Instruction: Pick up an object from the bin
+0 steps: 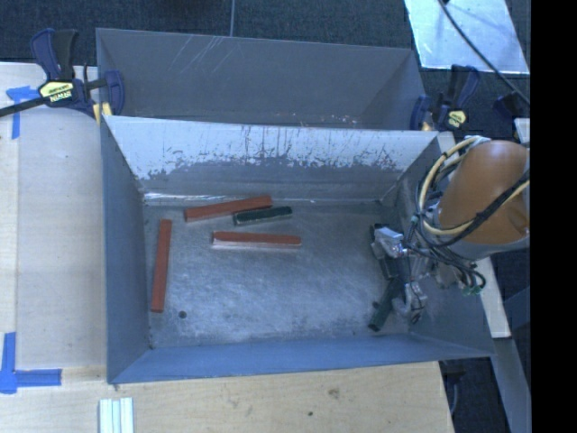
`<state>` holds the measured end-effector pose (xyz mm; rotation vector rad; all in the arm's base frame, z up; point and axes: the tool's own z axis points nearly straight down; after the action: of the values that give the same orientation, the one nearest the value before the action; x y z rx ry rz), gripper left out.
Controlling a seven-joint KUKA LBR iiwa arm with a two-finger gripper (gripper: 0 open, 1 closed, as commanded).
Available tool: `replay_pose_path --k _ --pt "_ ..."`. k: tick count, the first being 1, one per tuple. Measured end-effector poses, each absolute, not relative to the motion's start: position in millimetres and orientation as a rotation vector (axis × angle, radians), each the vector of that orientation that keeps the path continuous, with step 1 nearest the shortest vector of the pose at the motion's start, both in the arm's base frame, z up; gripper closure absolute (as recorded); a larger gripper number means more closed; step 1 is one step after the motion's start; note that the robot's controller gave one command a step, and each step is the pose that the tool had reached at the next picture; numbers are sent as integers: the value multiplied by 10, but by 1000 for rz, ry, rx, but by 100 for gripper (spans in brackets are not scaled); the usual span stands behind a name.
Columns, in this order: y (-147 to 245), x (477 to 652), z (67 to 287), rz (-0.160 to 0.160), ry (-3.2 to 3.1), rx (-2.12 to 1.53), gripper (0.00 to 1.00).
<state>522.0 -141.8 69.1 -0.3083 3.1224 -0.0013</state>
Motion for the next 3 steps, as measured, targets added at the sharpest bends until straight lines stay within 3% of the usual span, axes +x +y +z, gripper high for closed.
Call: replay_pose_path --k 1,2,3 --pt "-1498 5170 1010 -5 3089 -530 0" --pt "-1306 5245 1032 -5 3013 -858 0" --pt "-1319 5283 695 8 2900 -1208 0"
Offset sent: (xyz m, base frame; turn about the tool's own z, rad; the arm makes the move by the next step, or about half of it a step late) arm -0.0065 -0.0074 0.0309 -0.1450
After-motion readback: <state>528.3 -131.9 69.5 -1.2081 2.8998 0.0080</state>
